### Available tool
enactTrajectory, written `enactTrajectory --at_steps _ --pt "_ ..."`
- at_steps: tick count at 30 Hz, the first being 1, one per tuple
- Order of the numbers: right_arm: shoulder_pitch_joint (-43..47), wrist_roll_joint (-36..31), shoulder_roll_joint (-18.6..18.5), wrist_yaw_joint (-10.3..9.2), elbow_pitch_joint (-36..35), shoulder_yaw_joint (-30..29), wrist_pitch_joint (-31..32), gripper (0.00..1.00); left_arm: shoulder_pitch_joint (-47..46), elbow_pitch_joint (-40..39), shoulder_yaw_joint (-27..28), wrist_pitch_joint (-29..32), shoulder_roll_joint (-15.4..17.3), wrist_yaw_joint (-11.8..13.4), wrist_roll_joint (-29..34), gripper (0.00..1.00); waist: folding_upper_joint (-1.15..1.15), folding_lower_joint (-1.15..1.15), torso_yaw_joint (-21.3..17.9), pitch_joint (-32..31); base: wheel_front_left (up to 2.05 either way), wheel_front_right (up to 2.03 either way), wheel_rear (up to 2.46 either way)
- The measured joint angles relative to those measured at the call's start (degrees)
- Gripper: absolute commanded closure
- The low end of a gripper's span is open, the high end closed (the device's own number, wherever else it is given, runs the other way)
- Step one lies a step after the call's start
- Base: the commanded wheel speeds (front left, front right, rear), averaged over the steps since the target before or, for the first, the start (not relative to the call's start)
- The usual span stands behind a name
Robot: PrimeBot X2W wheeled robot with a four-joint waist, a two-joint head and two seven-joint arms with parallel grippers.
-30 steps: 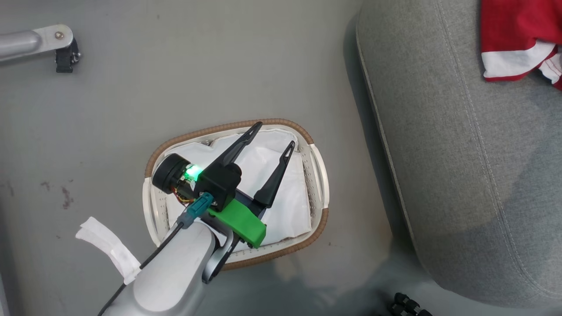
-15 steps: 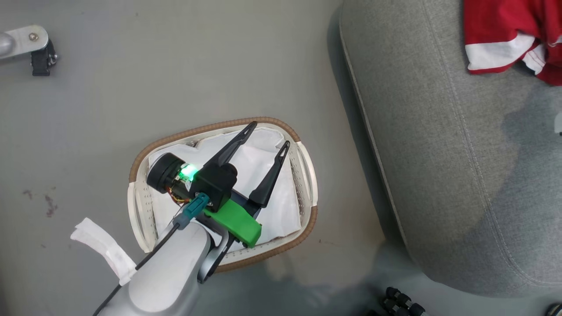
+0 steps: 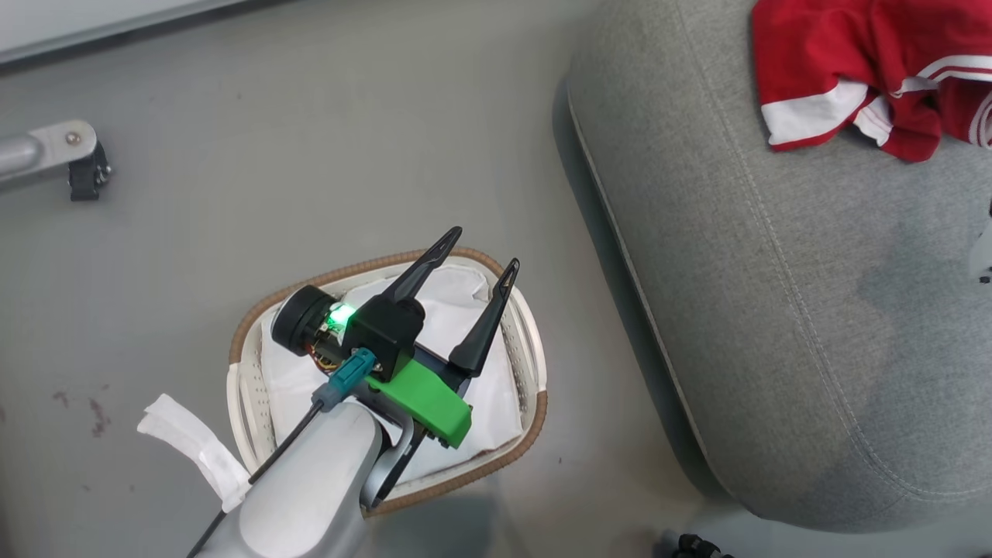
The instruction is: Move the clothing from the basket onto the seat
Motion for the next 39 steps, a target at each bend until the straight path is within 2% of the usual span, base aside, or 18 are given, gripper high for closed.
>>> enactTrajectory --at_steps 11,19,26,39 --pt "-1.18 1.34 -3.89 0.0 -3.97 4.07 0.0 0.0 3.02 0.52 4.45 0.0 -3.24 0.0 -0.2 0.0 0.0 0.0 1.51 -6.71 0.0 0.0 0.0" --pt "-2.15 3.91 -2.63 0.0 -4.72 10.14 0.0 0.0 6.43 0.11 9.38 -0.01 -4.83 0.0 0.22 0.0 0.0 0.0 5.49 -10.7 0.0 0.0 0.0" --pt "0.78 6.53 0.31 0.0 -4.49 13.33 0.0 0.0 10.47 0.1 15.97 0.0 -5.65 0.4 2.05 0.0 0.0 0.0 9.58 -14.31 0.0 0.0 0.0" --pt "13.97 8.58 12.12 0.0 -8.69 15.13 -0.01 0.0 20.67 -1.56 28.63 0.0 -6.42 1.42 3.33 0.0 0.0 0.0 15.24 -21.15 0.0 0.0 0.0"
